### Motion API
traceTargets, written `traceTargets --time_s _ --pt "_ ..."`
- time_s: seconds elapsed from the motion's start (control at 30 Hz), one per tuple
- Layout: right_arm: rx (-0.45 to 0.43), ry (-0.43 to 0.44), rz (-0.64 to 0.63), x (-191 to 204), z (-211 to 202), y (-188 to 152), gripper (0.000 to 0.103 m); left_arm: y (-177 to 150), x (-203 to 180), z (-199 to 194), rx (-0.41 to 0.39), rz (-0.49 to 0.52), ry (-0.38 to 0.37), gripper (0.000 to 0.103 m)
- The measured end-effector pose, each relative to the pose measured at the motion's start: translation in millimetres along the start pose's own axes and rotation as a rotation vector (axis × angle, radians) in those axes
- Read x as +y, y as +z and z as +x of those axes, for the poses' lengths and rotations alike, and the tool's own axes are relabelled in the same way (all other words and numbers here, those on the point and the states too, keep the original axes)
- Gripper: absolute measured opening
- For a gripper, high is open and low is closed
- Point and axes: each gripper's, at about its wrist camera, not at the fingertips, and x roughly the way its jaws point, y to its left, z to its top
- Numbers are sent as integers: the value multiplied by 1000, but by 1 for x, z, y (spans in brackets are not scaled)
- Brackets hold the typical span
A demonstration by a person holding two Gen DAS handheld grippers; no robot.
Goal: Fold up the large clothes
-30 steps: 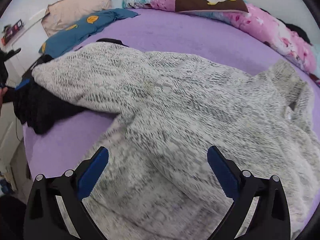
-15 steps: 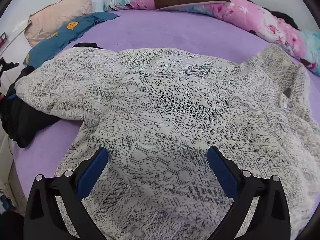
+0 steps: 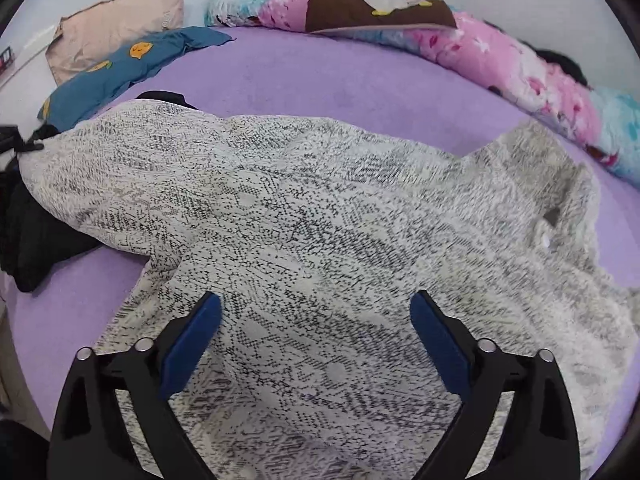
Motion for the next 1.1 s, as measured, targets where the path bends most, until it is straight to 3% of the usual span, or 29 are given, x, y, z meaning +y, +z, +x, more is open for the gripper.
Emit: traceTargets --time_s 0.13,0.17,0.27,0.33,0.47,0.6,0.7,0.93,1.1 --pt "49 -8 22 -2 20 -2 92 -8 -10 -14 -64 74 8 21" --pt "106 -1 40 -3 36 -5 93 -10 -16 -17 -82 104 17 20" --pt "158 32 99 -13 59 -6 98 -24 -50 -39 -188 283 36 19" --pt "179 12 74 -11 66 -2 98 -35 -76 -54 -238 376 34 19" --pt "224 33 54 -12 69 8 98 -52 -116 -80 -274 476 -14 19" --pt "145 94 101 -27 34 13 97 -76 -155 -106 -312 555 -19 19" --pt "83 88 139 -46 2 6 97 -99 -184 -122 -342 639 -7 19" --pt "35 7 146 -110 -65 -70 97 -166 -255 -135 -351 768 -47 19" --pt "49 -61 266 -176 -101 -141 97 -232 -306 -122 -324 867 -81 19"
